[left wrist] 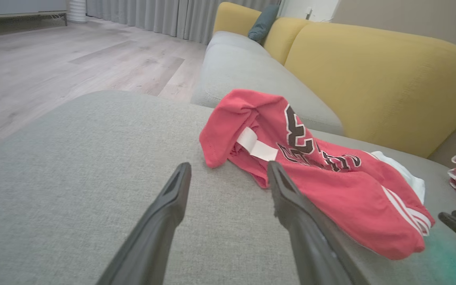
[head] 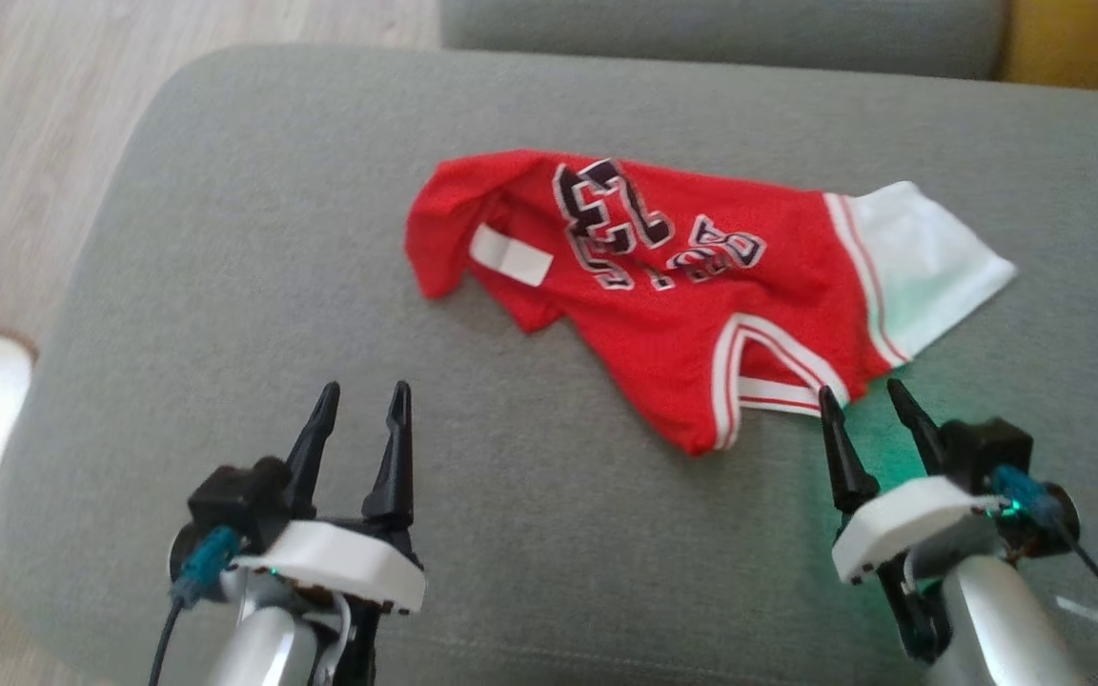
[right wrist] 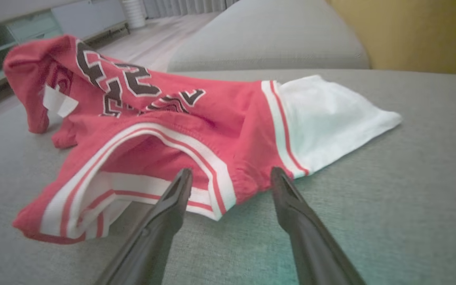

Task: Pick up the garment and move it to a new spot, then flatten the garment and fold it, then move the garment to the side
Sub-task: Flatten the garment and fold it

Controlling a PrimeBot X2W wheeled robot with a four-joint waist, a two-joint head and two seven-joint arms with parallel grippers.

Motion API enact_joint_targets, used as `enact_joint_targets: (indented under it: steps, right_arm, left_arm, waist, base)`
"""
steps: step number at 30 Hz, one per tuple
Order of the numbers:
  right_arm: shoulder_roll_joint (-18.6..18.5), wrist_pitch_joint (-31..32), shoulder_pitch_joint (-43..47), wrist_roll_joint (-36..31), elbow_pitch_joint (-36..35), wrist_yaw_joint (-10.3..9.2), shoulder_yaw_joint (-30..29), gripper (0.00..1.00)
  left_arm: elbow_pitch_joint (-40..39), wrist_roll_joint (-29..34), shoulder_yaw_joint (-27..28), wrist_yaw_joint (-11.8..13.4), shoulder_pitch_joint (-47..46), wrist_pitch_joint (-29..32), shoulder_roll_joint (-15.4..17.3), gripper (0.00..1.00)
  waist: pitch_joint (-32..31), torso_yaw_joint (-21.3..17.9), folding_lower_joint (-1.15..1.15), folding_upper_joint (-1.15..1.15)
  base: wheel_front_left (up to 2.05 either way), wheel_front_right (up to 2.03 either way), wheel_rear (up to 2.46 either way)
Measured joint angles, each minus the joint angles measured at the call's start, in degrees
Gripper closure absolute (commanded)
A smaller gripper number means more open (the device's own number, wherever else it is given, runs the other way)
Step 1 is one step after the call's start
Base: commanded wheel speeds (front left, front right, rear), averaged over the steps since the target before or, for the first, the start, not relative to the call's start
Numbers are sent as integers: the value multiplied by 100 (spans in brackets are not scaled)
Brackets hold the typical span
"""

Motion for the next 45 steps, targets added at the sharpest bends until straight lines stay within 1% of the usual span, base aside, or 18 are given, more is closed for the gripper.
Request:
enact_joint_targets:
  steps: [5,6,7,9,10,11,15,17,19,21,25,28,32,37,38,39,40,45]
  right_arm:
    - [-1,144,-451,-460,705,0,-293,0]
    - [-3,164,-521,-555,804,0,-391,14]
    - [-5,191,-592,-658,899,0,-489,42]
    - [-5,205,-738,-913,1025,0,-667,72]
    - [-5,205,-738,-913,1025,0,-667,96]
    - [-7,218,-820,-1040,1044,0,-745,100]
    - [-19,249,-1197,-1555,1053,0,-1113,100]
    - [-135,293,-1445,-1760,981,0,-1271,100]
    - [-399,391,-1781,-1934,890,0,-1386,100]
    - [-772,530,-2221,-2109,840,0,-1406,100]
    - [-1489,818,-3186,-2303,924,0,-1271,100]
    - [-1927,1005,-3747,-2414,1104,0,-1109,100]
    - [-2292,1161,-4287,-2509,1488,0,-1077,100]
    - [-2532,1059,-4731,-2855,1900,0,-1210,100]
    - [-2536,953,-4801,-2897,1957,0,-1254,73]
    - [-2527,876,-4864,-2897,2034,0,-1334,13]
    - [-2510,833,-4922,-2922,2126,0,-1415,0]
    - [-2196,321,-4924,-3115,2649,0,-1530,0]
  left_arm:
    - [-5,7,47,-49,-52,0,-70,0]
    - [-5,7,69,-54,-54,0,-88,0]
    - [-5,7,100,-56,-55,0,-113,0]
    - [-5,8,147,-58,-56,0,-142,0]
    - [-5,8,147,-58,-56,0,-142,0]
    - [-4,14,163,-71,-57,0,-147,0]
    - [-5,54,183,-113,-66,0,-158,0]
    - [-11,54,189,-153,-102,0,-166,0]
    - [-48,55,197,-156,-129,0,-176,0]
    - [-79,55,192,-158,-138,0,-181,0]
    - [-113,55,141,-202,-211,0,-187,0]
    - [-172,48,42,-198,-332,0,-194,0]
    - [-223,20,-63,-191,-380,0,-208,0]
    - [-272,-12,-208,-152,-466,0,-213,0]
    - [-287,-12,-215,-152,-506,0,-215,0]
    - [-298,-12,-220,-151,-542,0,-215,0]
    - [-299,-12,-223,-149,-572,0,-215,0]
    - [-310,5,-211,-114,-593,0,-219,0]
  waist:
    - [249,320,0,0]
    - [292,380,1,0]
    - [334,436,0,0]
    - [414,538,1,0]
    - [414,538,1,0]
    - [450,583,1,0]
    - [573,701,1,0]
    - [628,730,0,0]
    - [684,751,1,0]
    - [748,778,1,0]
    - [903,880,1,0]
    - [1024,995,0,0]
    - [1217,1143,1,0]
    - [1449,1329,1,0]
    - [1487,1358,1,0]
    - [1522,1383,1,0]
    - [1549,1401,1,0]
    - [1459,1289,0,0]
  base:
    - [0,0,0]
    - [0,0,0]
    - [0,0,0]
    - [0,0,0]
    - [0,0,0]
    - [0,0,0]
    - [0,0,0]
    - [0,0,0]
    - [0,0,0]
    - [0,0,0]
    - [0,0,0]
    - [0,0,0]
    - [0,0,0]
    - [0,0,0]
    - [0,0,0]
    - [0,0,0]
    - [0,0,0]
    - [0,0,0]
